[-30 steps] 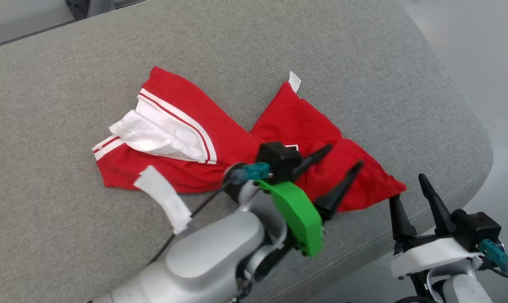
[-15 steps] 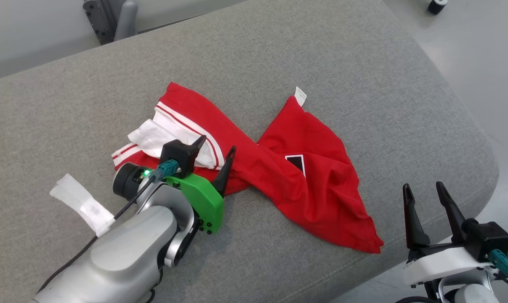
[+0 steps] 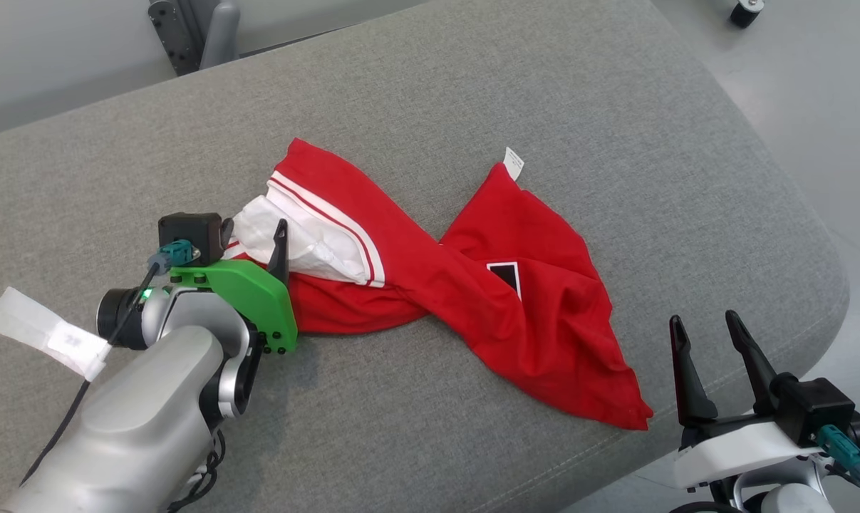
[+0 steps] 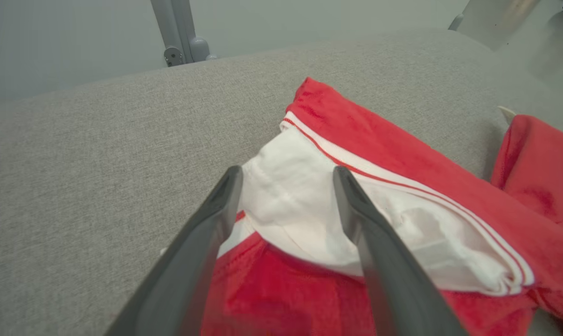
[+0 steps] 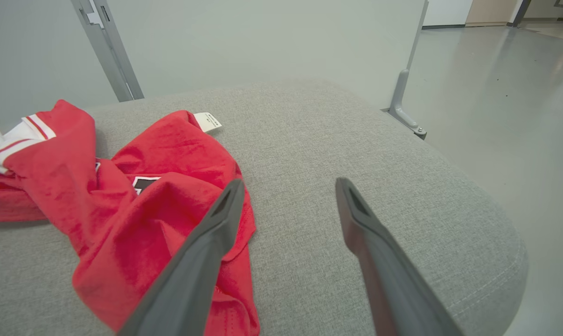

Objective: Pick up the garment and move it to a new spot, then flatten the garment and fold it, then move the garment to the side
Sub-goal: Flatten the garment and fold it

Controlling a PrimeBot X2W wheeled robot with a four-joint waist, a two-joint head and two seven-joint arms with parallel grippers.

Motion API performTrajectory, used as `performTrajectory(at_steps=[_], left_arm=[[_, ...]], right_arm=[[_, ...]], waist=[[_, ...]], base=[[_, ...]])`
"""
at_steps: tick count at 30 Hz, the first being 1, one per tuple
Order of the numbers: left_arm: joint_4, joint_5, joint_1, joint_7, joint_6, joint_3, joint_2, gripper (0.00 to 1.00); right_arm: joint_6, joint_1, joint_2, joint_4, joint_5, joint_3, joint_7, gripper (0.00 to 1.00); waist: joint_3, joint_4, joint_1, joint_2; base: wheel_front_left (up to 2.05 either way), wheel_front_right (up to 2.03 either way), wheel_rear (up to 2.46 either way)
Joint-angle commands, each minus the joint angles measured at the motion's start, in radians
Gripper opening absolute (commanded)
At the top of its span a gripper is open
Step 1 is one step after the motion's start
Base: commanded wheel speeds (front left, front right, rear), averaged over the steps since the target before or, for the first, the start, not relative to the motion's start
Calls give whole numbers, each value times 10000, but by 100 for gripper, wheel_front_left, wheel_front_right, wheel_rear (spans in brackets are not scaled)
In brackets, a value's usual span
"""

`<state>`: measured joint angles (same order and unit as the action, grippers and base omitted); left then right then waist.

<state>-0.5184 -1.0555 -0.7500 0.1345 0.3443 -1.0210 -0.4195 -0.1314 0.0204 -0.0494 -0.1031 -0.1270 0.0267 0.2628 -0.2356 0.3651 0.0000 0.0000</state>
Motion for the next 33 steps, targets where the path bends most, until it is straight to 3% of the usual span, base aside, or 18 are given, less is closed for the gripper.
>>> performTrajectory(at_steps=[1, 10, 15, 16, 17, 19, 25, 29, 33], left_arm=[[-139, -78, -42, -65, -68, 60, 23, 100], [-480, -1253, -435, -636, -945, 897, 21, 100], [-524, -1641, -453, -1610, -1553, 687, -74, 99], [-509, -1662, -426, -1703, -1609, 648, -85, 76], [-482, -1676, -416, -1749, -1658, 628, -91, 46], [-392, -1774, -367, -1850, -1827, 613, -2, 0], [-37, -2168, -468, -1941, -2315, 811, 298, 0], [676, -3636, -795, -1854, -2772, 2097, 793, 0], [1155, -3957, -1394, -1761, -2607, 2727, 749, 0]], right_arm=[[14, -25, -18, 16, -46, -15, 32, 100], [14, -118, -18, -24, -101, -142, 32, 100], [14, -169, -18, -97, -155, -213, 32, 100], [14, -159, -17, -101, -173, -208, 32, 100], [14, -149, -17, -101, -185, -197, 32, 100], [14, -136, -17, -109, -216, -176, 32, 100], [14, -211, -17, -157, -204, -204, 32, 100], [14, -224, -18, -154, -145, -208, 32, 100], [14, -258, -17, -132, -153, -229, 32, 100]], waist=[[-57, -4, 0, 0], [-187, 38, 0, 0], [-189, 106, 0, 0], [-187, 104, 0, 0], [-189, 97, 0, 0], [-194, 75, 0, 0], [-171, 10, 0, 0], [-132, -80, 0, 0], [-119, -113, 0, 0]], base=[[0, 0, 0], [0, 0, 0], [0, 0, 0], [0, 0, 0], [0, 0, 0], [0, 0, 0], [0, 0, 0], [0, 0, 0], [0, 0, 0]])
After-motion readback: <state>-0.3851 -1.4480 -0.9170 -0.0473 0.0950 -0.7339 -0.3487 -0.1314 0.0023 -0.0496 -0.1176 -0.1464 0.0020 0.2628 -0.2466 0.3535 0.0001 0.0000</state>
